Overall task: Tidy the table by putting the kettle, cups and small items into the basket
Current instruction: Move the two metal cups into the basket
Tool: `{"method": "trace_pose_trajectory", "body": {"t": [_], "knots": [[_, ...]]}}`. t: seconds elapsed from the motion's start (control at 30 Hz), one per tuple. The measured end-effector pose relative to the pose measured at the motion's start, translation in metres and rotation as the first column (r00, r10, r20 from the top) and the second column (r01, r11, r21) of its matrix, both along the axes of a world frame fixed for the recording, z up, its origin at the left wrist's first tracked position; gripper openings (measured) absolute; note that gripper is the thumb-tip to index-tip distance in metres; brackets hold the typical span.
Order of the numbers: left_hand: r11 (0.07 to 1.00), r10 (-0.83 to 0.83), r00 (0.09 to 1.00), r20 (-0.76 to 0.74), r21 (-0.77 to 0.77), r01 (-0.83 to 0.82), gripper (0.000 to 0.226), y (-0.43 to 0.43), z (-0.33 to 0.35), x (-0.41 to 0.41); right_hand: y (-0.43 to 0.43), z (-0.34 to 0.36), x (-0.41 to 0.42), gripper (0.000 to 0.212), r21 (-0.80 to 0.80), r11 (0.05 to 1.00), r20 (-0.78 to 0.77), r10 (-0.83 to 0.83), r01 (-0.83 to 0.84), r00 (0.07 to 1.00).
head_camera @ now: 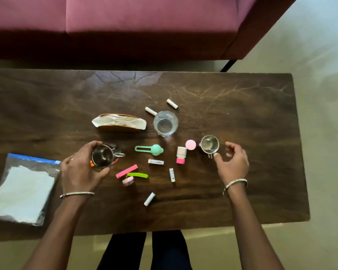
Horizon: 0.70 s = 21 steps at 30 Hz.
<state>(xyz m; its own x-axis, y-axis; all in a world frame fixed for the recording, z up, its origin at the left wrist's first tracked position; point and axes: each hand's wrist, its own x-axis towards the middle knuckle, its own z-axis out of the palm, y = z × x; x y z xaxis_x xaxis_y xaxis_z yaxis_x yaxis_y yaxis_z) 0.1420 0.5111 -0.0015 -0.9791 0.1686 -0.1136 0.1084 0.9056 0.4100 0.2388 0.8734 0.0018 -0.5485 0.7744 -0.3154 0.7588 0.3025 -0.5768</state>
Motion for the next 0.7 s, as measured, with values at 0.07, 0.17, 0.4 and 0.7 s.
{"method": "trace_pose_trajectory", "body": {"t": [0.07, 0.17, 0.4, 0.7], "knots": [[0.997, 0.04, 0.999, 0.015, 0.068, -0.041, 0.073, 0.016, 0.004, 0.011, 0.014, -0.007, -0.01, 0.065, -0.049, 0.993, 0.093, 0.108, -0.104, 0.99], [0.988, 0.069, 0.997, 0.034, 0.138, -0.073, 0.071, 0.035, 0.006, 0.021, 0.021, -0.022, -0.027, 0.089, -0.112, 0.973, 0.197, 0.219, -0.2, 0.955], [0.97, 0.118, 0.993, 0.014, 0.214, -0.118, 0.07, 0.047, -0.003, 0.016, 0.0, -0.061, -0.051, 0.088, -0.055, 0.973, 0.391, 0.229, -0.226, 0.892], [0.957, 0.144, 0.988, -0.046, 0.259, -0.127, 0.068, 0.021, 0.016, 0.032, -0.016, -0.038, -0.023, 0.068, 0.088, 0.982, 0.183, 0.148, -0.166, 0.972]]}}
